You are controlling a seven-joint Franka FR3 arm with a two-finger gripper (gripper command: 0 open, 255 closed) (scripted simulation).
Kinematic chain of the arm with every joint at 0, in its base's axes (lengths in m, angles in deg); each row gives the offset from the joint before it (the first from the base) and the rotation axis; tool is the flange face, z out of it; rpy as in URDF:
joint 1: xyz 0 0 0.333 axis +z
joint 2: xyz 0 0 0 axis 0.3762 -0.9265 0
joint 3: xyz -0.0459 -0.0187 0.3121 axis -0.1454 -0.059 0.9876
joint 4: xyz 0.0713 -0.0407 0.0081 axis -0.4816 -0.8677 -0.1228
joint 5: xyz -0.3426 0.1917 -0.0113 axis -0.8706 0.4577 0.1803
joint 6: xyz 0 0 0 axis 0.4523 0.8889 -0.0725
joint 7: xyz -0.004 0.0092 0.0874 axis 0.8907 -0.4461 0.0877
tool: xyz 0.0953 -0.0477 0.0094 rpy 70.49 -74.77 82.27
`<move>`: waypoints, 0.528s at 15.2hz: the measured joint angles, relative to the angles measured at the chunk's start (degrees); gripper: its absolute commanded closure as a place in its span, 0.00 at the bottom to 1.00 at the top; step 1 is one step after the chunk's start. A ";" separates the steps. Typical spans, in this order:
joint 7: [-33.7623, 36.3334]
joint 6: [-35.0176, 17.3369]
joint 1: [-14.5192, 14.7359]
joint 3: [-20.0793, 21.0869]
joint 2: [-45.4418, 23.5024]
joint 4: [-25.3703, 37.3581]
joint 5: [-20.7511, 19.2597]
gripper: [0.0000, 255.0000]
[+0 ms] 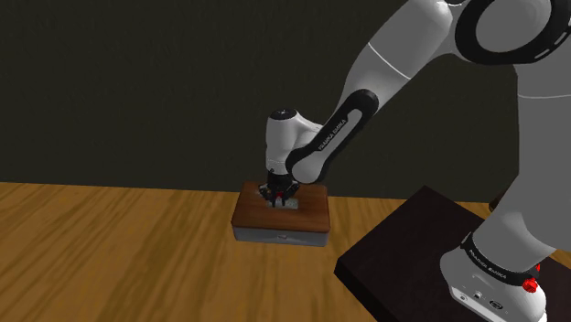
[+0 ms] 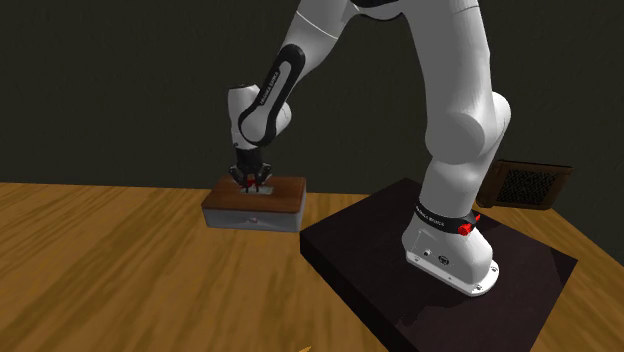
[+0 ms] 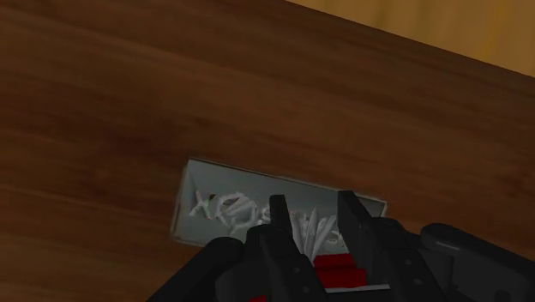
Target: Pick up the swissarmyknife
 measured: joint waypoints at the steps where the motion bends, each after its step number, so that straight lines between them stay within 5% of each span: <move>1: 0.01 -0.03 0.01 0.03 0.09 0.01 0.00 1.00; 8: -0.06 0.15 -0.01 0.18 0.17 0.06 0.14 1.00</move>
